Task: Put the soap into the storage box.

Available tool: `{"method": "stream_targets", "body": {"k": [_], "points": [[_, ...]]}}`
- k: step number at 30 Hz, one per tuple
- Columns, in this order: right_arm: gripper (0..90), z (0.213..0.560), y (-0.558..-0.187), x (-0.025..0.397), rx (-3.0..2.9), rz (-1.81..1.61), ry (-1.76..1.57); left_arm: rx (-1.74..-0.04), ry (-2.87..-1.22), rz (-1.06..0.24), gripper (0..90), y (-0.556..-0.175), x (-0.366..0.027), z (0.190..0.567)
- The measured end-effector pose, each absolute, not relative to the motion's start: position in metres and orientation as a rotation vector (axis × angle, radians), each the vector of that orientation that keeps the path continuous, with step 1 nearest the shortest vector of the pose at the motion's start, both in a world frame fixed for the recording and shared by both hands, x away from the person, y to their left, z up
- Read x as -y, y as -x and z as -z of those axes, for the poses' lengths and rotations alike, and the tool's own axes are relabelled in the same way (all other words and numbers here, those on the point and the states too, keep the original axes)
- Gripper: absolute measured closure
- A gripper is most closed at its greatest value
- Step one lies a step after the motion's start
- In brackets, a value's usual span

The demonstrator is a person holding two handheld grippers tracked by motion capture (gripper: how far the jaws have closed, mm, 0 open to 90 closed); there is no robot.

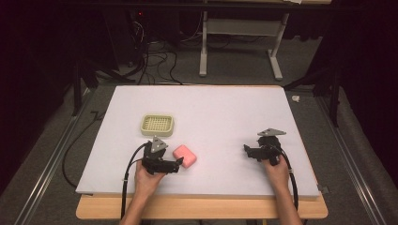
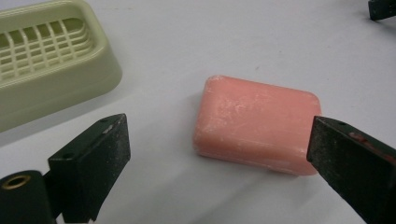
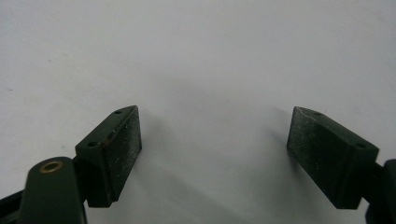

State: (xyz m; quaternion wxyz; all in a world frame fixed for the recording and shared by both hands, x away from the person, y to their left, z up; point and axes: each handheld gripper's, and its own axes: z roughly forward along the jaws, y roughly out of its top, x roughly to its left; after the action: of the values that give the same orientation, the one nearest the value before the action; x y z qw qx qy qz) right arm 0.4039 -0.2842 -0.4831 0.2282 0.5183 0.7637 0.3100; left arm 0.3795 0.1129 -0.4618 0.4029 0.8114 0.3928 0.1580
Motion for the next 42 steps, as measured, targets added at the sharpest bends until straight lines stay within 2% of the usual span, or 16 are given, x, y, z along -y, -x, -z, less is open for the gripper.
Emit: {"method": "stream_targets", "body": {"k": [12, 31, 42], "points": [[18.5, 0.483, -0.404, 0.284, -2.103, -0.853, -1.428, -0.959, -2.112, -0.373, 0.6, -0.383, -0.092, 0.467], [18.4, 0.483, -0.404, 0.284, -2.103, -0.854, -1.428, -0.961, -2.181, -0.333, 0.6, -0.398, -0.072, 0.484], [18.4, 0.483, -0.404, 0.284, -2.103, -0.854, -1.429, -0.959, -2.187, -0.373, 7.7, -0.396, -0.069, 0.485]]}}
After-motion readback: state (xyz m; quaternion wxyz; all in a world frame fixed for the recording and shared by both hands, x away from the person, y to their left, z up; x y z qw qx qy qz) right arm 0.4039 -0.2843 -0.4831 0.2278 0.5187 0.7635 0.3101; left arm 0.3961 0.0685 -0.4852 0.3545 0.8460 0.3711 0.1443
